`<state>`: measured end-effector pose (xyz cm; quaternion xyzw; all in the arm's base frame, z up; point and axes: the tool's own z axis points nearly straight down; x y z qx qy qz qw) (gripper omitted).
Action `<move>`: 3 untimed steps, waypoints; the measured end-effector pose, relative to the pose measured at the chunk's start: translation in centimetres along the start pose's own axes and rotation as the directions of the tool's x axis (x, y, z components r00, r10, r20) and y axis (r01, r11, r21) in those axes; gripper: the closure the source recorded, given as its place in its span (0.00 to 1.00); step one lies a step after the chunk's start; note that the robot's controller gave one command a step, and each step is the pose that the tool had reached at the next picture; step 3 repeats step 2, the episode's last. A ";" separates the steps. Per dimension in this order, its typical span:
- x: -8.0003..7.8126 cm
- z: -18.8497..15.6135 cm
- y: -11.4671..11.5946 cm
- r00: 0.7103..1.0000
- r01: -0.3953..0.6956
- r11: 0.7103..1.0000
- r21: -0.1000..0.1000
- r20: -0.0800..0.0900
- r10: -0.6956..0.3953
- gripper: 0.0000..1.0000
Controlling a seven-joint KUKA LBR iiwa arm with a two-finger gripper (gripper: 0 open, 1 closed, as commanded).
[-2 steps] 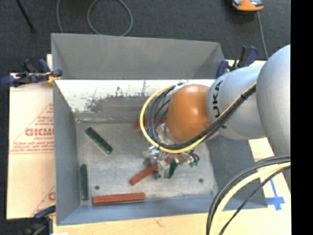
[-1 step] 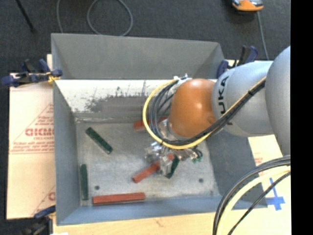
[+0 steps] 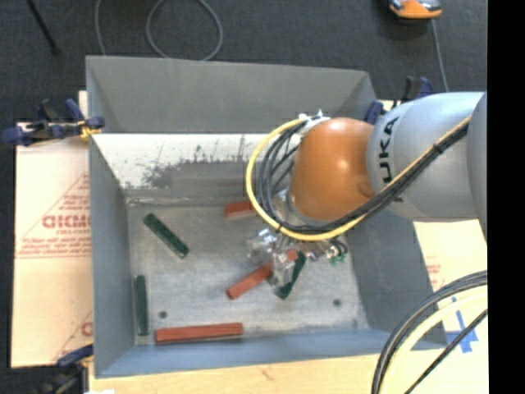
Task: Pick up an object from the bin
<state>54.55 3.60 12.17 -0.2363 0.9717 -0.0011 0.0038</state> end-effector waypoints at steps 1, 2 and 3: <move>-0.2 -3.9 -0.2 1.000 -0.004 1.000 0.000 0.001 0.004 1.00; -0.3 -4.9 -0.4 1.000 -0.008 1.000 0.000 0.000 0.008 1.00; -0.3 -4.9 -0.4 1.000 -0.008 1.000 0.000 0.000 0.008 1.00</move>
Offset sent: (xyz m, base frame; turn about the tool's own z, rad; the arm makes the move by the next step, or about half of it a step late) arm 0.0000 0.0000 0.0362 0.0000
